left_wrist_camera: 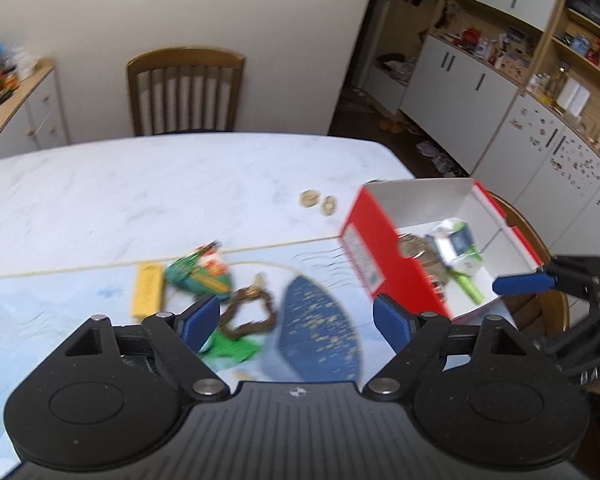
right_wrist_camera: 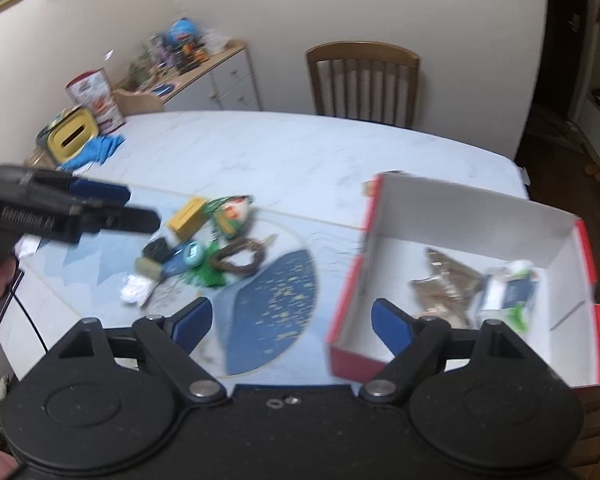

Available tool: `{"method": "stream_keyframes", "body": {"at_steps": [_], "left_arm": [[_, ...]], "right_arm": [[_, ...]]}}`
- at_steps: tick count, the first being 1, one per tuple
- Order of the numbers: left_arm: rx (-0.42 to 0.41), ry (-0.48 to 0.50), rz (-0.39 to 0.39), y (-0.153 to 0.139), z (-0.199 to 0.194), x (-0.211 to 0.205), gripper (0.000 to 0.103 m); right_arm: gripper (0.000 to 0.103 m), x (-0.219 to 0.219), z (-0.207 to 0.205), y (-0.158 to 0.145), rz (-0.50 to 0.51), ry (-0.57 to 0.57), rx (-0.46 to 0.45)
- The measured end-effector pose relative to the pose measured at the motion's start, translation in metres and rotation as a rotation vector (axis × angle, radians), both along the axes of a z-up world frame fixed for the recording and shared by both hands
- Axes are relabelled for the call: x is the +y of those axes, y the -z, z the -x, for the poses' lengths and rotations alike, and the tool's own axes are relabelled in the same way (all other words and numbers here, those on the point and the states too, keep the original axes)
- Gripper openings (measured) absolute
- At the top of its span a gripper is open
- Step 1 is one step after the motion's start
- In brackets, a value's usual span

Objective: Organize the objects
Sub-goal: 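Open both tools to release the items and withdraw toward the table, then grasp the white foam packet with the left tool while the right tool grasps the red dragon keychain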

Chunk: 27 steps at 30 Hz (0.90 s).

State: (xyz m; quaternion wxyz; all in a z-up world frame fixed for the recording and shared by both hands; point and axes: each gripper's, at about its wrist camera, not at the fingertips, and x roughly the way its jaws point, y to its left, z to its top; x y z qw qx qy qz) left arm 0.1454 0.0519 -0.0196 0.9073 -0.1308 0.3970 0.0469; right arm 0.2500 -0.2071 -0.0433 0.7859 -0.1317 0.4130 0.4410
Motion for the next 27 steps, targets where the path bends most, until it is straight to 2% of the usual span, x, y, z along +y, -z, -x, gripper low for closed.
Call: {"method": "stream_keyframes", "body": {"at_steps": [2, 7, 13, 21, 27], "left_arm": [[0.007, -0.013, 0.013, 0.007, 0.009, 0.015, 0.085], [0.031, -0.027, 0.054, 0.030, 0.031, 0.045, 0.103], [0.058, -0.071, 0.088, 0.063, 0.052, 0.073, 0.103], [0.114, -0.087, 0.063, 0.111, 0.062, 0.083, 0.103], [0.116, -0.086, 0.043, 0.135, 0.067, 0.081, 0.103]], "right_arm": [[0.086, 0.014, 0.014, 0.005, 0.008, -0.019, 0.005], [0.086, 0.047, 0.047, 0.023, 0.036, -0.061, 0.013], [0.086, 0.082, 0.080, 0.048, 0.068, -0.100, 0.000], [0.086, 0.122, 0.118, 0.084, 0.112, -0.164, -0.035], [0.085, 0.148, 0.132, 0.110, 0.151, -0.195, -0.025]]}}
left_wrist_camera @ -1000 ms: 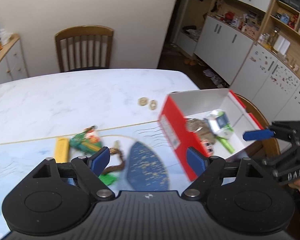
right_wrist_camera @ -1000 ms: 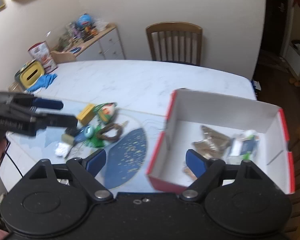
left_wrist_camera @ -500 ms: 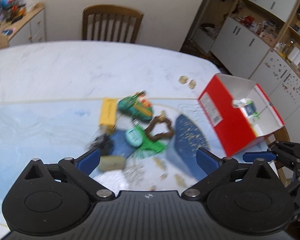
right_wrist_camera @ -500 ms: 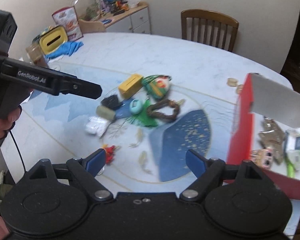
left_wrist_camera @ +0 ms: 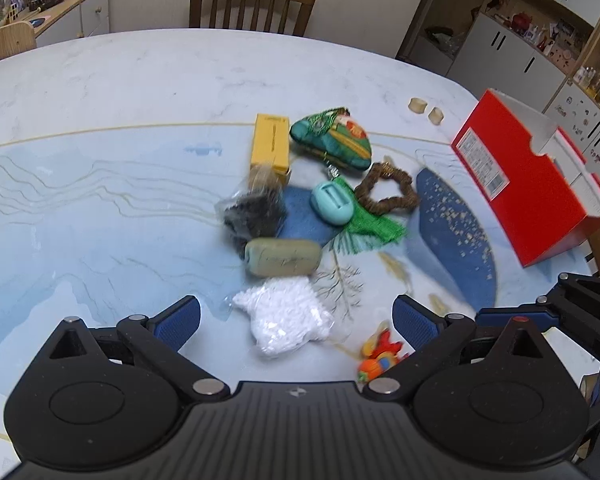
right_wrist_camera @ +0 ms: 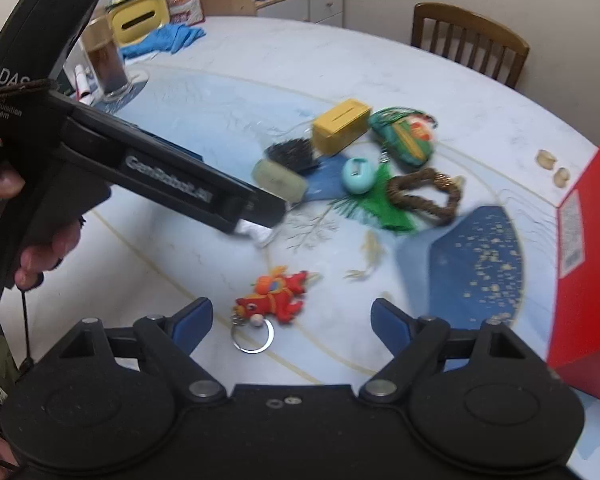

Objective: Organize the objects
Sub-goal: 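Grasp the white foam packet with the left tool while the right tool grasps the red dragon keychain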

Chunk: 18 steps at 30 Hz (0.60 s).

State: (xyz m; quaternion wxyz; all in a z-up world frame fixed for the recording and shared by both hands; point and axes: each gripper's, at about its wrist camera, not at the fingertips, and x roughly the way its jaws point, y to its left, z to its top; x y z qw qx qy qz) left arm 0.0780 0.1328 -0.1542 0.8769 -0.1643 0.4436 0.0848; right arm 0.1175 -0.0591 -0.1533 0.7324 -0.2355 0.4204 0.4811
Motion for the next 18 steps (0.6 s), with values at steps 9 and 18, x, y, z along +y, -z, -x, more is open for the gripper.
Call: {"method": "stream_keyframes", "body": {"at_steps": [9, 18], "left_arm": [[-0.010, -0.013, -0.035, 0.024, 0.001, -0.004, 0.103], [-0.023, -0.022, -0.085, 0.029, -0.001, -0.010, 0.103]], "right_arm": [[0.084, 0.015, 0.009, 0.021, 0.007, 0.010, -0.016], [0.077, 0.024, 0.011, 0.034, 0.029, 0.018, -0.020]]}}
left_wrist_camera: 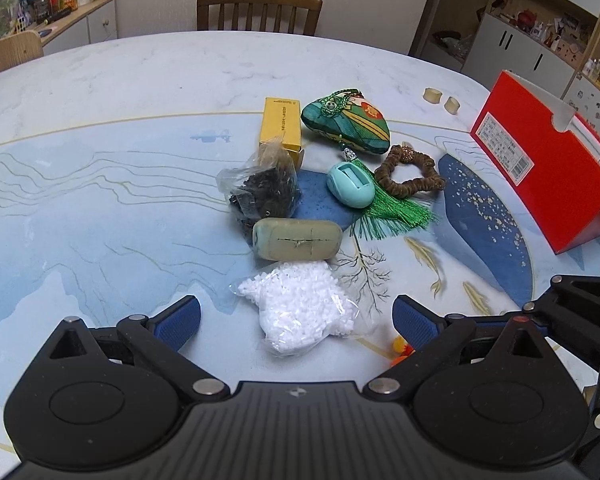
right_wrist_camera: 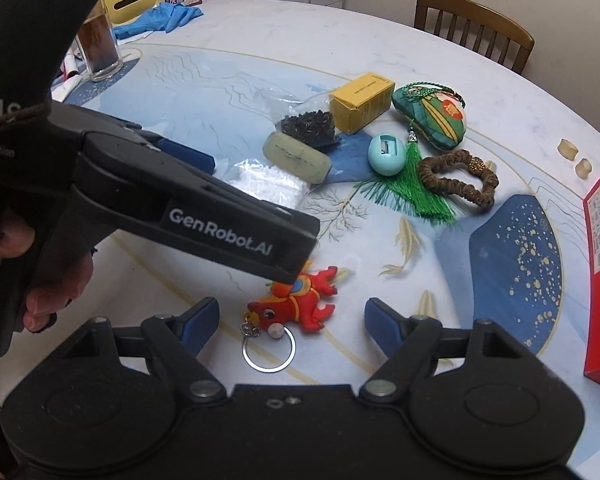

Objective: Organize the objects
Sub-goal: 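Grasp the white foam packet with the left tool while the right tool grasps the red dragon keychain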

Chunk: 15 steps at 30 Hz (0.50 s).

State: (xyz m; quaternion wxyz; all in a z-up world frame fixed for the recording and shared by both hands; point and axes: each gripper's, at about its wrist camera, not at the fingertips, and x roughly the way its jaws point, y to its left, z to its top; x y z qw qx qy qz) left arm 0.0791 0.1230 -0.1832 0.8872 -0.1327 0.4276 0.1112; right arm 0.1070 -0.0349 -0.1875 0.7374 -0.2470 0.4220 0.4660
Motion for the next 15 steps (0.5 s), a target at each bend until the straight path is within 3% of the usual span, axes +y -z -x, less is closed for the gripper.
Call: {"method": "stream_keyframes", "body": {"at_steps": [8, 15], "left_arm": [[0.001, -0.008, -0.028, 0.0007, 0.0003, -0.0048, 0.099], [-0.010, 0.011, -0.029, -0.0036, 0.0008, -0.0076, 0.076]], "right_arm": [[0.070, 0.0059, 0.0044, 0.0040, 0.008, -0.007, -0.019], [0.055, 0.0065, 0.0067, 0.0016, 0.003, -0.022, -0.031]]}}
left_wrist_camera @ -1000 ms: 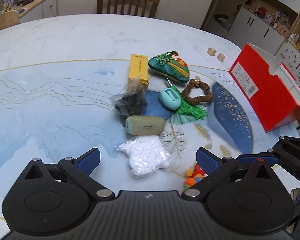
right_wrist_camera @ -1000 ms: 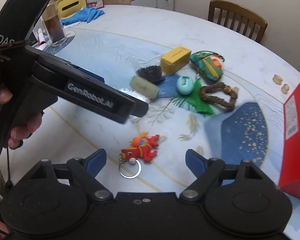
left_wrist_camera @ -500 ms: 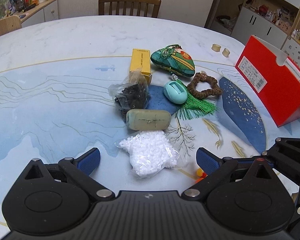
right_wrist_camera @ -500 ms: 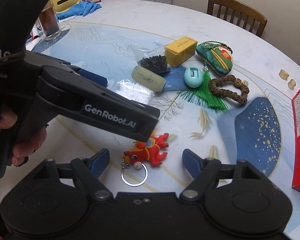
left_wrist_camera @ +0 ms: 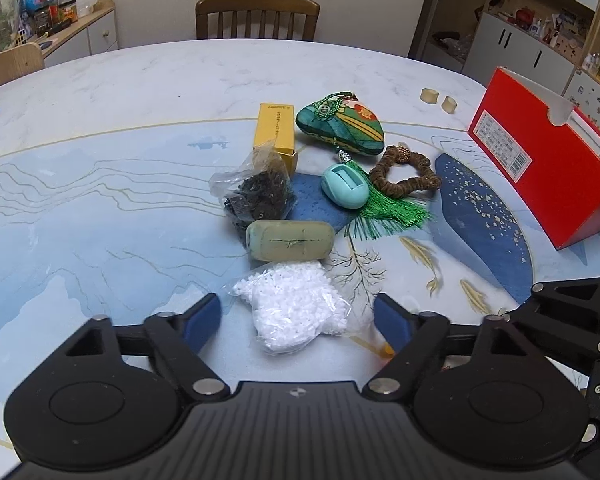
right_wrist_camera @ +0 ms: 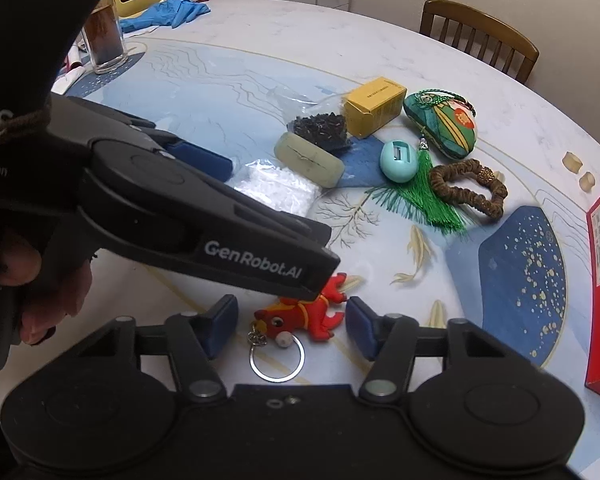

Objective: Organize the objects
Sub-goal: 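Grasp the white foam packet with the left tool while the right tool grasps the red dragon keychain, then carry the foam packet and dragon keychain into the red shoebox with both tools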

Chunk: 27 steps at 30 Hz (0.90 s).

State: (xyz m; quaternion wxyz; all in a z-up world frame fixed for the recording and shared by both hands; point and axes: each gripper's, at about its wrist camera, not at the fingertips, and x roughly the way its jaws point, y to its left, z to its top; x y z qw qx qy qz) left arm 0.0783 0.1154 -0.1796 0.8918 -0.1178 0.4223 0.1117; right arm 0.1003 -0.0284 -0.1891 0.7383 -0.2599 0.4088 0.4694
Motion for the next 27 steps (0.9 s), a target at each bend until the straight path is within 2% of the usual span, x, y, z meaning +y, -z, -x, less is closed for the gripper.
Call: {"method": "stream_keyframes", "body": {"at_steps": [1, 3, 4, 9, 13, 19, 27], "left_arm": [[0.000, 0.005, -0.003, -0.001, 0.000, -0.001, 0.070], [0.010, 0.014, -0.014, -0.002, -0.001, -0.003, 0.066], [0.013, 0.024, -0.018, -0.002, -0.001, -0.005, 0.060], [0.024, 0.041, -0.025, -0.005, -0.001, -0.007, 0.053], [0.018, 0.051, -0.011, -0.009, 0.000, -0.005, 0.040], [0.020, 0.052, -0.004, -0.012, -0.001, -0.006, 0.031], [0.026, 0.056, 0.032, -0.021, 0.001, -0.014, 0.029]], "right_arm": [[0.052, 0.000, 0.000, 0.000, 0.000, 0.001, -0.002], [0.049, -0.002, -0.001, -0.001, 0.000, 0.001, -0.002], [0.048, -0.002, 0.000, -0.001, -0.001, 0.000, -0.001], [0.048, -0.008, -0.001, -0.002, 0.001, -0.003, -0.008], [0.048, -0.018, -0.005, -0.003, -0.007, 0.008, 0.004], [0.048, -0.037, -0.016, -0.010, -0.024, 0.039, 0.016], [0.048, -0.071, -0.037, -0.029, -0.068, 0.103, 0.036]]}}
